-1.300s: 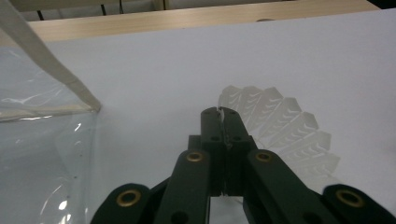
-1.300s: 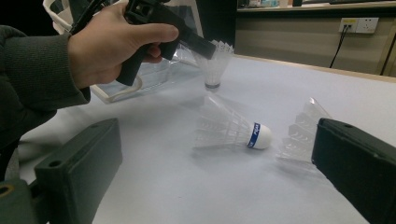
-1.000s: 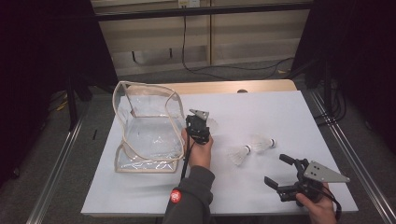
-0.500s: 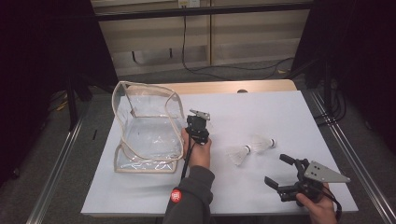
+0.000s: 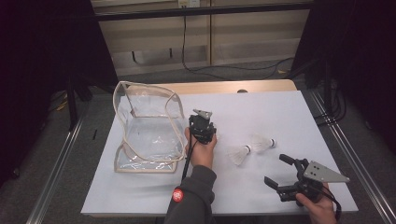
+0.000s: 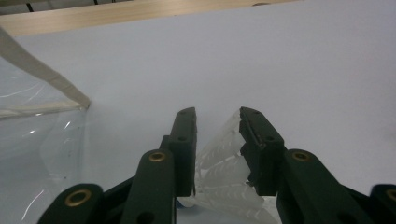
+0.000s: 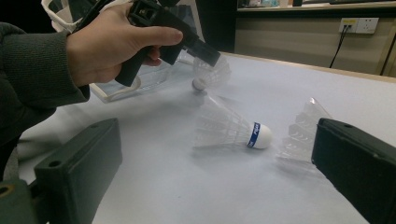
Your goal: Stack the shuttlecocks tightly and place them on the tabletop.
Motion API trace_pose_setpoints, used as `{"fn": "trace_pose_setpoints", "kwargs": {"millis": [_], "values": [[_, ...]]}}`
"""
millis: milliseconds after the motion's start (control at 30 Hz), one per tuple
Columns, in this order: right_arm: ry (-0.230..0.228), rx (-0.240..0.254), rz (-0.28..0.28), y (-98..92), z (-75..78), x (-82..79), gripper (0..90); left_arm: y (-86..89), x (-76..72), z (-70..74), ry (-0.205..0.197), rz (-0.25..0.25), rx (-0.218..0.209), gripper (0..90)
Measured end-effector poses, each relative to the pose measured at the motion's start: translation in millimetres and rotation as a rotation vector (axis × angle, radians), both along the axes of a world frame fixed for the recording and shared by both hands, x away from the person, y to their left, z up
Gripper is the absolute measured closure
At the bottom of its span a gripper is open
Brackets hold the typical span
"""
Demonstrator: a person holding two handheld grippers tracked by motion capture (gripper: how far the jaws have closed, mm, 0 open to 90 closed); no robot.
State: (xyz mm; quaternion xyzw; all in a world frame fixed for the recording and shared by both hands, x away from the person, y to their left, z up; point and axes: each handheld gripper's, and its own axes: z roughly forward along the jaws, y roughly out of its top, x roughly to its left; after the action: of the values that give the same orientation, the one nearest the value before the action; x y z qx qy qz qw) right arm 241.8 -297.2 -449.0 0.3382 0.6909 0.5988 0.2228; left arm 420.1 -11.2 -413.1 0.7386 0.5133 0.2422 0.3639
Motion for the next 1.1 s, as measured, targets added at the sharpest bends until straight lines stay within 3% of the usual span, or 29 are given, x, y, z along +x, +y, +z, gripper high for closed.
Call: {"fn": "trace_pose_setpoints", "kwargs": {"millis": [267, 667, 1100], "values": [[0.0, 0.0, 0.0, -0.1, 0.1, 0.0, 1.3, -6.6, 1.5, -3.3, -0.001, -0.016, -0.028, 64.8], [0.0, 0.002, 0.002, 0.0, 0.4, -0.4, 1.3, -12.2, 8.2, 2.6, 0.001, -0.028, -0.012, 67.9], [-0.001, 0.002, 0.003, -0.1, 0.6, -0.6, 1.3, -16.3, 9.4, -0.8, 0.014, -0.046, -0.016, 72.4]]}}
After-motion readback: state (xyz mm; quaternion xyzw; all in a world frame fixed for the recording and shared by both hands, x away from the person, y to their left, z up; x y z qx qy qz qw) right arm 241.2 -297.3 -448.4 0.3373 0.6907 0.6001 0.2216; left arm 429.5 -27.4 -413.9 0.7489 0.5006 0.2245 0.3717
